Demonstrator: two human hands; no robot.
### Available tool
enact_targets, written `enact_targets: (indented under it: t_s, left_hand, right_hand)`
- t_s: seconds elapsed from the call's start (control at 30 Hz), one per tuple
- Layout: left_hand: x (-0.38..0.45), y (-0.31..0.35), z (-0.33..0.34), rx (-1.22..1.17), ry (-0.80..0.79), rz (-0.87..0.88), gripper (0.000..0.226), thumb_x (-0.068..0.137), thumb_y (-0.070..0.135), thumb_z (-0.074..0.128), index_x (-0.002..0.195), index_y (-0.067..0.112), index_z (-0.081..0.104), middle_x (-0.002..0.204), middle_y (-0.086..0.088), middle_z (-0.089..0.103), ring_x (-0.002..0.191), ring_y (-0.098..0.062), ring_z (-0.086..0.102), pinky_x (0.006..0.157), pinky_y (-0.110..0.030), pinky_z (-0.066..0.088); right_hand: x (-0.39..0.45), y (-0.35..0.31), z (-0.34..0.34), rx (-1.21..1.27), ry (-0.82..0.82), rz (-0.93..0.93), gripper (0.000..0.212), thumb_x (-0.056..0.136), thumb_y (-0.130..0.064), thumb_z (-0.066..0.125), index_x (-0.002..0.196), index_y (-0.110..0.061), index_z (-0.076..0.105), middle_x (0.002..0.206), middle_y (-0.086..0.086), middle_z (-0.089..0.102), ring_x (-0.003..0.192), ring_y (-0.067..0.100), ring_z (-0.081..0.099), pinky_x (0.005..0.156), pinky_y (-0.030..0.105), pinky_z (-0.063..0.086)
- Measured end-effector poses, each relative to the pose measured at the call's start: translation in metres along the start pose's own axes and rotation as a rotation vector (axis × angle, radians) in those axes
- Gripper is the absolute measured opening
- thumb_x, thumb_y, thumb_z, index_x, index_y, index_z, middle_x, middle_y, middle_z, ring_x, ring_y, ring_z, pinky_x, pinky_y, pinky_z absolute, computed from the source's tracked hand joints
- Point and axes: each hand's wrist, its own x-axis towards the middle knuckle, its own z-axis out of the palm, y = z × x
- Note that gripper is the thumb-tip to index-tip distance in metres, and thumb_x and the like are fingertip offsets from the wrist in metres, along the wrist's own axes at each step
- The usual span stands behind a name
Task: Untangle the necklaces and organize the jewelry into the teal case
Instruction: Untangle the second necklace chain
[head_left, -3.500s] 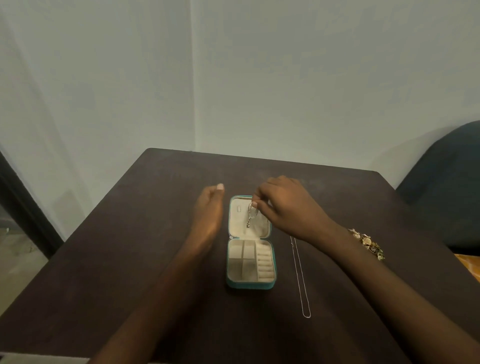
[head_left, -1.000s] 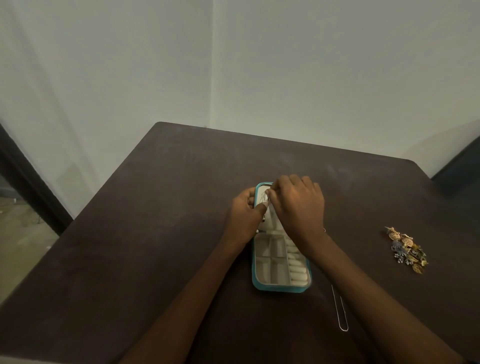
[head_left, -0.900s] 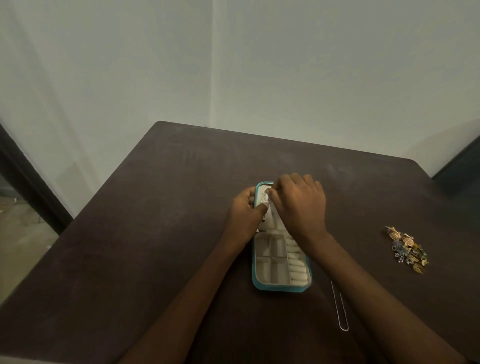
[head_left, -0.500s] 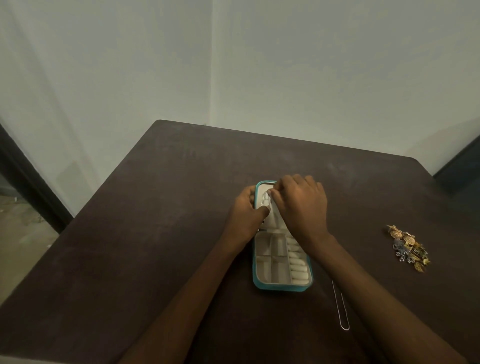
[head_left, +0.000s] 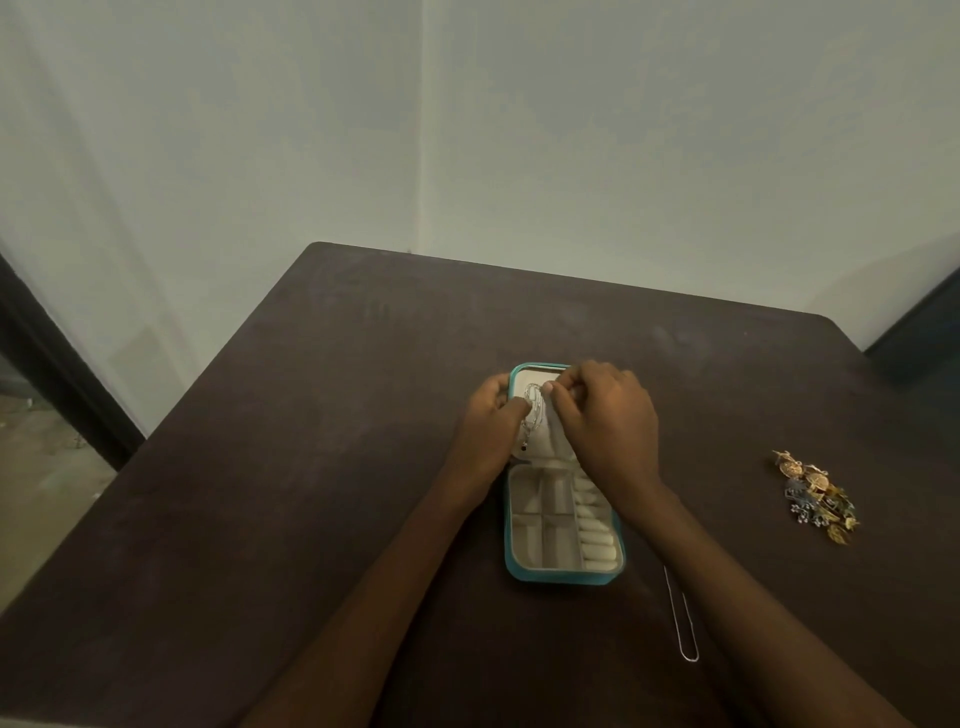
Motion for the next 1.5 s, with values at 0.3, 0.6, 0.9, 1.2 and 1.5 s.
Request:
enact_targets:
  t_s: [0.3,0.6,0.9,1.2,1.5]
  left_hand:
    - [0.001,-0.003,0.001,0.058,0.041,0.05,0.022,0.091,0.009,0.048,0.11,0.009,0.059,0.094,-0.008,0.071,0.081,-0.02,0.069,0.074,-0.04,0.056]
    - [0.006,-0.008,0.0,0.102,0.052,0.057,0.026,0.092,0.005,0.051,0.117,0.008,0.055,0.109,-0.01,0.068,0.095,-0.02,0.067,0.08,-0.038,0.056]
    - [0.006,-0.008,-0.002,0.135,0.026,0.039,0.033,0.089,-0.001,0.051,0.12,0.009,0.052,0.114,-0.009,0.066,0.1,-0.019,0.066,0.083,-0.038,0.056]
    - [0.004,-0.007,-0.001,0.114,0.041,0.043,0.029,0.09,0.002,0.049,0.119,0.007,0.053,0.112,-0.01,0.067,0.098,-0.02,0.066,0.082,-0.038,0.056]
    - [0.002,-0.003,-0.001,0.127,0.004,0.04,0.036,0.087,-0.004,0.05,0.122,0.006,0.05,0.113,-0.009,0.065,0.098,-0.019,0.066,0.071,-0.028,0.056]
  right_hand:
    - [-0.017,0.002,0.002,-0.025,-0.019,-0.075,0.007,0.085,-0.025,0.061,0.085,-0.02,0.065,0.081,-0.004,0.065,0.073,0.017,0.054,0.063,0.033,0.043]
    - [-0.026,0.003,0.008,-0.127,0.001,-0.167,0.012,0.085,-0.022,0.062,0.092,-0.017,0.071,0.078,0.002,0.065,0.071,0.023,0.055,0.061,0.033,0.04]
    - [-0.031,0.002,0.009,-0.097,-0.011,-0.156,0.024,0.085,-0.031,0.05,0.089,-0.019,0.071,0.072,-0.002,0.06,0.067,0.02,0.051,0.059,0.032,0.037]
    - [-0.031,0.004,0.009,-0.05,-0.009,-0.127,0.019,0.084,-0.024,0.058,0.098,-0.018,0.069,0.081,0.001,0.064,0.074,0.022,0.054,0.065,0.031,0.037]
    - [-0.033,0.006,0.004,-0.046,-0.016,-0.137,0.018,0.085,-0.026,0.057,0.093,-0.019,0.071,0.08,-0.001,0.065,0.074,0.019,0.054,0.064,0.028,0.033]
